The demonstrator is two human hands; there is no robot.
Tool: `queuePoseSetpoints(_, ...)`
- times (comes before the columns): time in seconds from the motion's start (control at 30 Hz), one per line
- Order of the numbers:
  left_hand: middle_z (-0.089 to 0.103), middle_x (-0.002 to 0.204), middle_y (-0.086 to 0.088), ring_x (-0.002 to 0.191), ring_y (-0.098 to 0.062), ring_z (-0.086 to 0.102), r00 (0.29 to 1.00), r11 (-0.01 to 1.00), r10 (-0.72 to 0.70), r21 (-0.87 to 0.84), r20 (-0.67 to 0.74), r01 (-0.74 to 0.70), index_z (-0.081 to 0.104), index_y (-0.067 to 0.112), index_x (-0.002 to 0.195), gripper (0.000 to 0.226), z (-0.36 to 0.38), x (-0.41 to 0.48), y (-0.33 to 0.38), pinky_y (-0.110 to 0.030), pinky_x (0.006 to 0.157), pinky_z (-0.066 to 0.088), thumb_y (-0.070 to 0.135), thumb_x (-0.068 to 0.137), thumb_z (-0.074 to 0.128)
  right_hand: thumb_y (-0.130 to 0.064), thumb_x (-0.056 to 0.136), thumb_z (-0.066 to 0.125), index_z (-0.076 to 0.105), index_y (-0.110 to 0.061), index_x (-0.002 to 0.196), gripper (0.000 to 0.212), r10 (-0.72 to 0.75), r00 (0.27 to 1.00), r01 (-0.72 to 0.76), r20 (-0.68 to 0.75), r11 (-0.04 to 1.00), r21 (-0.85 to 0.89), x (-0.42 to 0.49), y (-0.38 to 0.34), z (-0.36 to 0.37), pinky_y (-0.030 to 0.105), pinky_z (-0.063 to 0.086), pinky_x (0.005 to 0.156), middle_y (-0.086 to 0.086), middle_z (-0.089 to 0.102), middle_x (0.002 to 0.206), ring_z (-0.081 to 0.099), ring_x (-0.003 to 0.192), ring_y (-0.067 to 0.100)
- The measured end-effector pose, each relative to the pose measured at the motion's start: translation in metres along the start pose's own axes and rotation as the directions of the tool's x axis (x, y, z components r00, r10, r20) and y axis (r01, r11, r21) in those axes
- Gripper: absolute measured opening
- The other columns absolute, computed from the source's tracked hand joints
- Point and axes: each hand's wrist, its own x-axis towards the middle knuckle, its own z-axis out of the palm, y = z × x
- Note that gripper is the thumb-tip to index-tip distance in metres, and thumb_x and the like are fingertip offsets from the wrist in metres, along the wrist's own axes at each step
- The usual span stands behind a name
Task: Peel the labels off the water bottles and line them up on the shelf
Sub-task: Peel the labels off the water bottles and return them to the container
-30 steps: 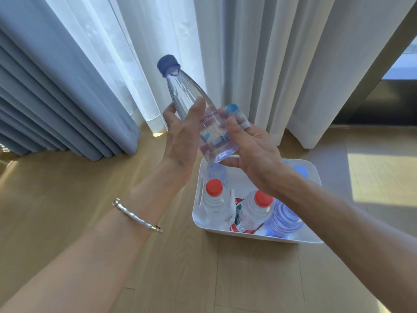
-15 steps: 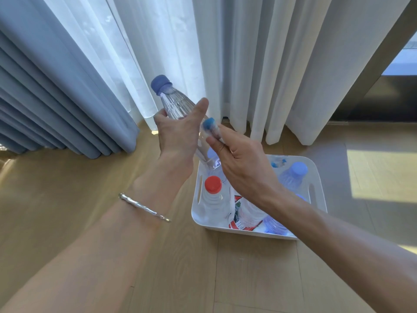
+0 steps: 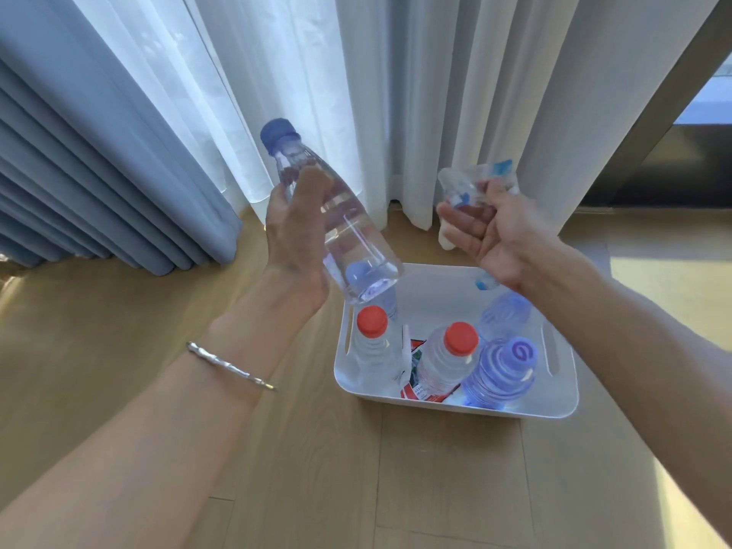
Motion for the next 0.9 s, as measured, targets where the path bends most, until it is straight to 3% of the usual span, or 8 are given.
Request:
queuePoseSetpoints(0.1,0.056,0.085,-0.005,0.065,-0.017,0.061,0.996,0.988,0.062,0.139,0.062,-0.070,0.053,0.015,0.099,0.017,-0.004,-0.002,0.000,-0.033,0.057,0.056,0.013,0.083,0.055,-0.038,0.104,0.036,0.053,-0.025,0.089,0.026,-0.151,0.987,0.121,-0.046,0.911,-0.393,0.022,0.003,-0.026,0.030,0.058,0.056,0.004,0.065,0.079,0.072,0.067,0.019)
queuePoseSetpoints(0.2,0.061,0.085,-0.002,0.067,-0.016,0.064,0.986,0.968,0.087,0.220,0.142,-0.117,0.054,0.017,0.104,0.033,-0.001,-0.008,0.000,-0.039,0.063,0.059,0.017,0.072,0.059,-0.042,0.101,0.039,0.055,-0.028,0.081,0.029,-0.300,0.953,0.240,0.052,0.634,-0.735,0.036,0.023,-0.044,0.034,0.051,0.065,0.000,0.064,0.073,0.061,0.073,0.019)
queuePoseSetpoints(0.27,0.062,0.082,0.001,0.063,-0.013,0.065,0.981,0.965,0.091,0.227,0.172,-0.129,0.055,0.016,0.106,0.035,0.006,-0.011,-0.002,-0.037,0.061,0.060,0.016,0.072,0.060,-0.041,0.101,0.041,0.053,-0.026,0.077,0.031,-0.335,0.934,0.278,0.124,0.464,-0.841,0.039,0.032,-0.049,0.027,0.042,0.059,-0.006,0.056,0.069,0.050,0.066,0.015)
queuePoseSetpoints(0.37,0.062,0.080,0.001,0.069,-0.016,0.065,0.968,0.964,0.096,0.220,0.230,-0.148,0.057,0.017,0.103,0.030,0.015,-0.017,-0.004,-0.040,0.065,0.060,0.012,0.074,0.061,-0.038,0.102,0.042,0.055,-0.022,0.092,0.023,-0.311,0.922,0.329,0.230,0.318,-0.889,0.037,0.036,-0.046,0.025,0.037,0.056,-0.009,0.051,0.071,0.046,0.063,0.010)
queuePoseSetpoints(0.57,0.066,0.080,0.003,0.078,-0.022,0.069,0.949,0.949,0.078,0.269,0.304,-0.164,0.059,0.023,0.094,0.025,0.018,-0.023,-0.006,-0.045,0.070,0.061,0.014,0.071,0.063,-0.038,0.102,0.040,0.058,-0.015,0.103,0.029,-0.254,0.910,0.361,0.328,0.097,-0.927,0.054,0.032,-0.032,0.032,0.037,0.064,0.006,0.059,0.084,0.053,0.076,0.025)
queuePoseSetpoints(0.73,0.067,0.081,0.004,0.079,-0.021,0.069,0.944,0.949,0.062,0.273,0.323,-0.156,0.059,0.024,0.094,0.026,0.012,-0.023,-0.005,-0.045,0.071,0.060,0.014,0.071,0.064,-0.036,0.103,0.039,0.057,-0.015,0.107,0.028,-0.213,0.905,0.379,0.369,0.007,-0.925,0.062,0.038,-0.018,0.031,0.038,0.065,0.007,0.059,0.085,0.053,0.076,0.028)
queuePoseSetpoints(0.9,0.067,0.080,0.006,0.083,-0.024,0.069,0.946,0.944,0.058,0.290,0.318,-0.155,0.060,0.025,0.096,0.028,0.006,-0.022,-0.004,-0.046,0.072,0.061,0.015,0.071,0.064,-0.038,0.102,0.039,0.057,-0.014,0.109,0.031,-0.072,0.929,0.361,0.364,-0.049,-0.931,0.062,0.053,-0.023,0.036,0.044,0.073,0.013,0.065,0.093,0.060,0.088,0.033)
